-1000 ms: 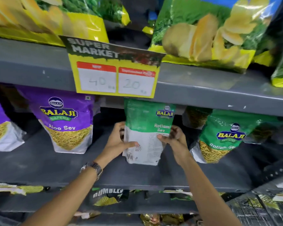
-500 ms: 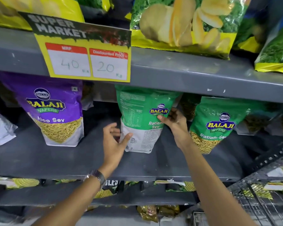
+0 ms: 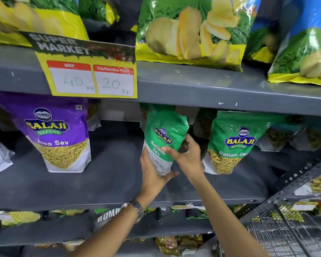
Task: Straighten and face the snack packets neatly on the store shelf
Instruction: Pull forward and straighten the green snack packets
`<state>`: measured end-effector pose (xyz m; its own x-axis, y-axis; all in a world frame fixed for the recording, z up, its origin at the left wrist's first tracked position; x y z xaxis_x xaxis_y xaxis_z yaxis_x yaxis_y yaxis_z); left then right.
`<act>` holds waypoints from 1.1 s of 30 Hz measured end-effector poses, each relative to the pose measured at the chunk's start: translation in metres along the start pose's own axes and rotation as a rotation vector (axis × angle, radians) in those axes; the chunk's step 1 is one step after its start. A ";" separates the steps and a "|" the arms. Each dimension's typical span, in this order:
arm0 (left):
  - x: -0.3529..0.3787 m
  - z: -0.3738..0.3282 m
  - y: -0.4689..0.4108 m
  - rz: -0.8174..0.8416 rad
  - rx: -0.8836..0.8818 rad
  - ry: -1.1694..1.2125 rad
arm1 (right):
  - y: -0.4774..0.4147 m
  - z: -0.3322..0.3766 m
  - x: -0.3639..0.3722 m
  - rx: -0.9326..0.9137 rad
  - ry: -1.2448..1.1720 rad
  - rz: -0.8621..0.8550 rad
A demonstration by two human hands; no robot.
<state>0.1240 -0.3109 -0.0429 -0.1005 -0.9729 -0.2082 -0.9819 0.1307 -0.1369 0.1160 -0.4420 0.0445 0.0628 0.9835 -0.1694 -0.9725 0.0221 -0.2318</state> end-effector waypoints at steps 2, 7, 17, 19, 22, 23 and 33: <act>0.001 -0.002 -0.005 -0.011 -0.015 0.030 | 0.005 0.002 0.008 0.020 0.003 0.079; -0.011 0.000 -0.015 -0.048 0.021 0.075 | 0.002 -0.001 0.008 0.115 -0.144 0.178; -0.037 0.013 -0.046 0.268 -0.024 -0.038 | -0.057 -0.022 -0.023 0.185 -0.075 0.048; -0.040 0.012 -0.049 0.341 -0.020 -0.046 | -0.056 -0.021 -0.016 0.175 -0.117 0.098; -0.048 0.011 -0.050 0.302 0.001 -0.013 | -0.052 -0.023 -0.019 0.138 -0.174 0.052; -0.051 0.013 -0.047 0.271 0.003 0.029 | -0.050 -0.027 -0.020 0.133 -0.185 0.034; -0.035 0.006 -0.039 0.205 -0.046 0.113 | -0.034 -0.028 -0.025 0.119 -0.075 -0.091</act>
<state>0.1665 -0.2806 -0.0360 -0.3129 -0.9426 -0.1169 -0.9453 0.3210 -0.0580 0.1540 -0.4728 0.0294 0.1396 0.9870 -0.0800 -0.9835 0.1288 -0.1270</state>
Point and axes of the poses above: each hand's wrist, its own y-axis away from the middle knuckle, its own x-axis out of the palm, z = x × y, the point moved 9 cm from there along -y, towards the middle knuckle, and after that the axes turned 12 degrees about z, right-handed, at the moved point
